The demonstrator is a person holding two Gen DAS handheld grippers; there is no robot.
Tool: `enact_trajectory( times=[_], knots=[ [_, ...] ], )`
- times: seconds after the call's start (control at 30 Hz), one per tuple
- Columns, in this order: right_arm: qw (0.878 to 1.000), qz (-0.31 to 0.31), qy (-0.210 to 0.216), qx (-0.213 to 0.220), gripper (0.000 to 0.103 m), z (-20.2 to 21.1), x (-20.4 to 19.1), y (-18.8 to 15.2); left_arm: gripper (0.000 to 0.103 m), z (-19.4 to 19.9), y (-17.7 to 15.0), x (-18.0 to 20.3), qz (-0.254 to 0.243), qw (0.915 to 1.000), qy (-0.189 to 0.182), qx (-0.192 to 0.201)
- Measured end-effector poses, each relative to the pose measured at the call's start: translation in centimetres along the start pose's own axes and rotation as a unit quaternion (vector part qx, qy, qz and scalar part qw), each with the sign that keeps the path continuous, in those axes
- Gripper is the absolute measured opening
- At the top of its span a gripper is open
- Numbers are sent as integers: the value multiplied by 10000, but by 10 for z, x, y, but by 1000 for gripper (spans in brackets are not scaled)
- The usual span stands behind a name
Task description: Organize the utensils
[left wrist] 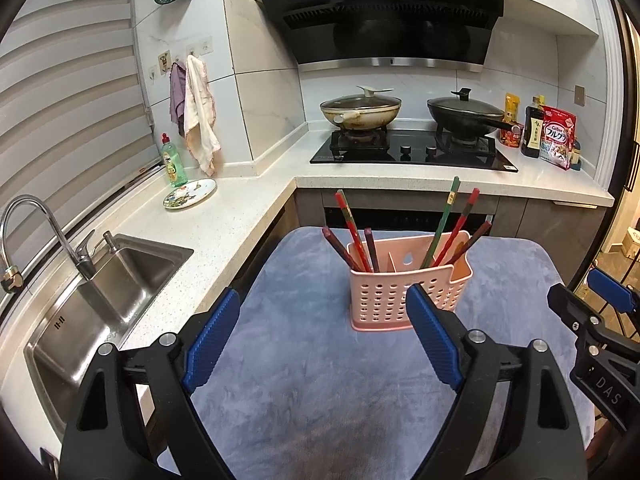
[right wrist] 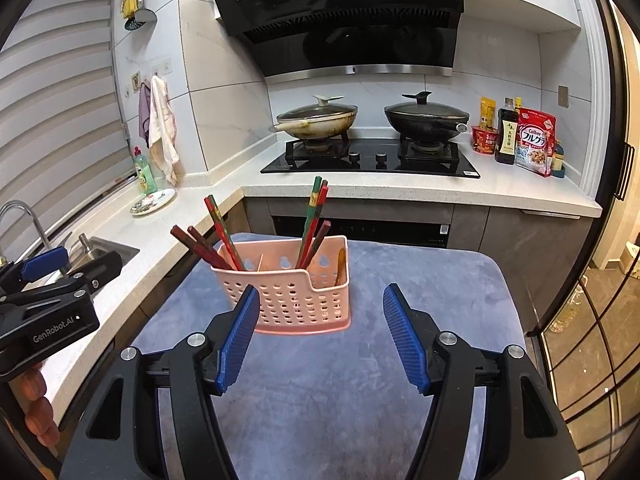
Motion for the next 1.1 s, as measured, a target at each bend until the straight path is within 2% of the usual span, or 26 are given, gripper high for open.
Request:
enact_trajectory(
  times=[0.2, 0.5, 0.63, 0.8, 0.87, 1.1],
  knots=[
    [10000, -29, -17, -91, 62, 0, -1, -11, 85, -5, -14, 0, 35, 9999, 42, -117],
    [9996, 116, -213, -116, 62, -1, -5, -26, 86, -19, -35, 0, 57, 9992, 115, -376],
    [9997, 87, -222, -104, 73, -3, -3, -31, 88, -22, -41, 0, 69, 9989, 143, -437],
    [9996, 28, -239, -139, 77, -7, 0, -34, 89, -27, -45, -1, 94, 9984, 148, -536],
    [9996, -7, -216, -185, 84, -10, 2, -36, 90, -29, -47, -1, 97, 9983, 147, -563],
    [9994, -26, -212, -256, 85, -16, 4, -40, 93, -32, -51, 1, 87, 9979, 164, -622]
  ],
)
Point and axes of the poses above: each gripper's, at about its wrist camera, not at the fingertips, and z roughly against the way its jaws point, x to its right, y to its top, the point moved 5 cm from there along -z, roughly the way its jaws point, and after that the axes turned 11 degrees about -x, right-handed, at the moved point
